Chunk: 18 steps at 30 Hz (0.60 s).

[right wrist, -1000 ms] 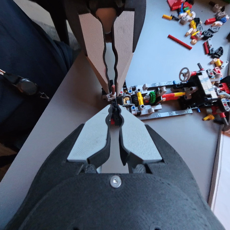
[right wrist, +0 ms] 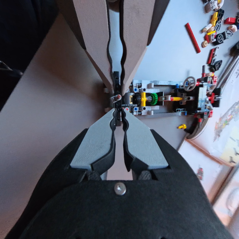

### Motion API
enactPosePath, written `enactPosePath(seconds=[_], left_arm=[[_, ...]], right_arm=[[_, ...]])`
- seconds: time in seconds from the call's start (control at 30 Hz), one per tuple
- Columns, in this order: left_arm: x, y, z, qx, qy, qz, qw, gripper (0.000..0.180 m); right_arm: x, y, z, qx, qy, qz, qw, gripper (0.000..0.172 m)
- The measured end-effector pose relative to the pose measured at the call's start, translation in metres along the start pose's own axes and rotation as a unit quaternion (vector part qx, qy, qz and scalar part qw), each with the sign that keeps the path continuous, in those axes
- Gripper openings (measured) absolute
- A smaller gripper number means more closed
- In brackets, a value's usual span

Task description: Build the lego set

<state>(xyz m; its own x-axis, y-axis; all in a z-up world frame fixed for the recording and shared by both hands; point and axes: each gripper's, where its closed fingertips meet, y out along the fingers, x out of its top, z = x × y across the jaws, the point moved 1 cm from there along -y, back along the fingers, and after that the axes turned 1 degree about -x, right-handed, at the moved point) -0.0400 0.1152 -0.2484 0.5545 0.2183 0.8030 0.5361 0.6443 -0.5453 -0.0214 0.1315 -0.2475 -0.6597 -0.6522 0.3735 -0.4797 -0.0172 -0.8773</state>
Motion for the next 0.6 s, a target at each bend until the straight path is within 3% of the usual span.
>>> enactPosePath(seconds=[0.13,0.27,0.6], left_arm=[[0.002,-0.008,0.002,-0.037,-0.040,-0.005,0.999,0.017],[-0.016,0.000,-0.001,-0.059,-0.020,0.050,0.997,0.032],[-0.007,-0.007,0.001,-0.066,-0.013,0.016,0.998,0.018]], right_arm=[[-0.003,0.001,-0.002,0.008,0.047,-0.041,0.998,0.004],[-0.003,0.001,-0.002,0.016,0.057,-0.056,0.997,0.004],[-0.003,0.001,-0.002,0.032,0.051,-0.044,0.997,0.004]])
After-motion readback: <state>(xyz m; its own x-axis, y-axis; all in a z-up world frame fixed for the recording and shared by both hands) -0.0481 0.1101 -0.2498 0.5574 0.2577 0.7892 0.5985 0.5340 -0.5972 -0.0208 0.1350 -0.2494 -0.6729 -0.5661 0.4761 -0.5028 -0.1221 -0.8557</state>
